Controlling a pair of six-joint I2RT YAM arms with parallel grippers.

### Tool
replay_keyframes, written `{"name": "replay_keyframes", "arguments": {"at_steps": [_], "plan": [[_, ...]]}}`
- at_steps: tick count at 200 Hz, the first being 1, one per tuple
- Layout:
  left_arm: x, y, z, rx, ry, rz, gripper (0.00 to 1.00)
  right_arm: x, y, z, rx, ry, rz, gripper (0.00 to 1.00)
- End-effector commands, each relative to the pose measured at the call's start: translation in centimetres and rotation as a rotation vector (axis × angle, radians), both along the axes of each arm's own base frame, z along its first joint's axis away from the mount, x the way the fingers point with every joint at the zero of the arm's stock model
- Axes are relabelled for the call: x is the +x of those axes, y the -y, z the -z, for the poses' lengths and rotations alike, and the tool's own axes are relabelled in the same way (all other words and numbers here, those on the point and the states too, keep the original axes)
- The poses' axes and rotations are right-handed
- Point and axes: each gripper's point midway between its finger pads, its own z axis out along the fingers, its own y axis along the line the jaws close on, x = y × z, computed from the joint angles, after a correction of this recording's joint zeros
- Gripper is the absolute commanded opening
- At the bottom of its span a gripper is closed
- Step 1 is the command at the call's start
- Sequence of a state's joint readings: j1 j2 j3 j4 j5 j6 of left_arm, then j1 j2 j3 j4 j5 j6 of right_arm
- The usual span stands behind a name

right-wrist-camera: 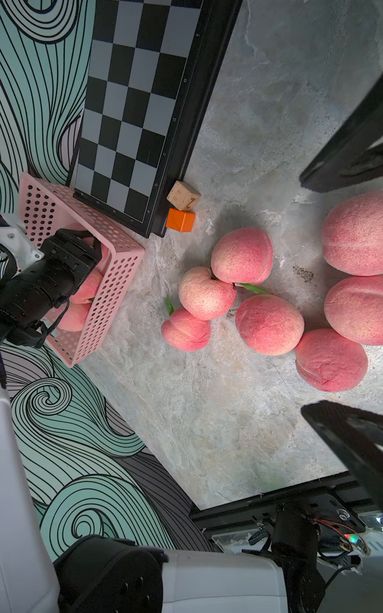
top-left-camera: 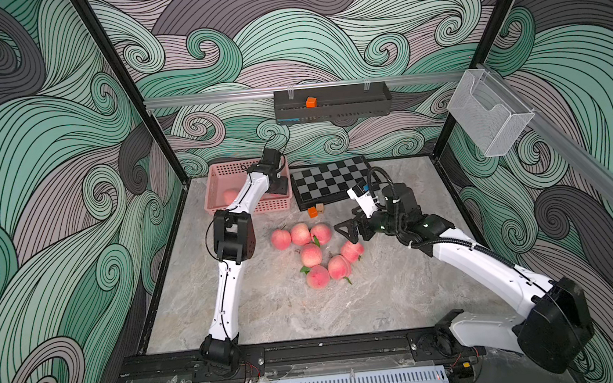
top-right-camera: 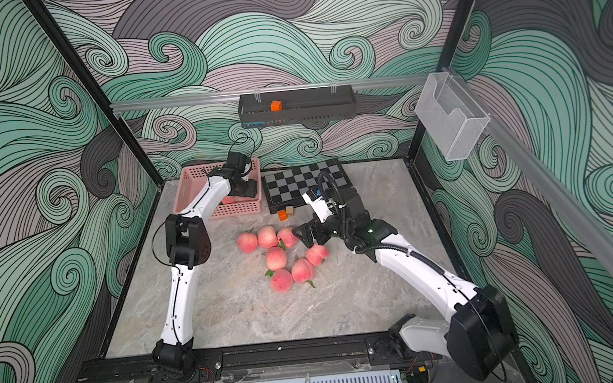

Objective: Put the peaches into the basket
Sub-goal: Place the peach in the basket.

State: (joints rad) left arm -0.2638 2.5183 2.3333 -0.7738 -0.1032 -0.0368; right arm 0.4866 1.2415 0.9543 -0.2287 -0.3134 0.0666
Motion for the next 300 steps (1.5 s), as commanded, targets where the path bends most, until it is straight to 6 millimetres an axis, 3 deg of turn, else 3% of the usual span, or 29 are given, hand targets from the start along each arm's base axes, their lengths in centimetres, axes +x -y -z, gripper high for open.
{"name": "replay_keyframes", "arguments": {"at_steps": [1, 30, 91, 138, 182, 208, 241, 270, 300], "plan": [[0.1, -0.4, 1.2, 0.016, -0.012, -0.003, 0.64, -0.2, 0.3, -0.2, 0.005, 0.012, -0.002, 0.99], [0.2, -0.4, 1.3, 0.016, -0.011, -0.003, 0.66, -0.1, 0.4, -0.2, 0.008, 0.009, 0.0, 0.99], [0.1, -0.5, 0.0, 0.014, 0.001, -0.002, 0.84, -0.3, 0.7, -0.6, 0.012, 0.014, 0.006, 0.99], [-0.2, 0.3, -5.3, -0.014, 0.079, 0.016, 0.84, -1.0, 1.2, -1.4, 0.016, 0.024, 0.011, 0.99], [-2.0, 1.6, -10.2, -0.017, 0.123, 0.052, 0.85, -2.6, 2.5, -1.8, 0.004, 0.025, 0.037, 0.99], [-4.7, 2.3, -12.3, -0.011, 0.114, 0.062, 0.85, -3.8, 4.1, -1.3, -0.055, 0.007, 0.096, 0.99], [-10.3, 3.5, -13.8, -0.038, 0.077, 0.077, 0.85, -5.2, 5.9, -1.0, -0.092, -0.027, 0.159, 0.99], [-16.0, 5.1, -14.4, -0.028, 0.055, 0.132, 0.85, -6.4, 6.5, 0.0, -0.121, -0.065, 0.172, 0.99], [-21.8, 6.3, -13.4, -0.067, 0.001, 0.18, 0.85, -7.3, 7.0, 1.1, -0.119, -0.092, 0.185, 0.99]]}}
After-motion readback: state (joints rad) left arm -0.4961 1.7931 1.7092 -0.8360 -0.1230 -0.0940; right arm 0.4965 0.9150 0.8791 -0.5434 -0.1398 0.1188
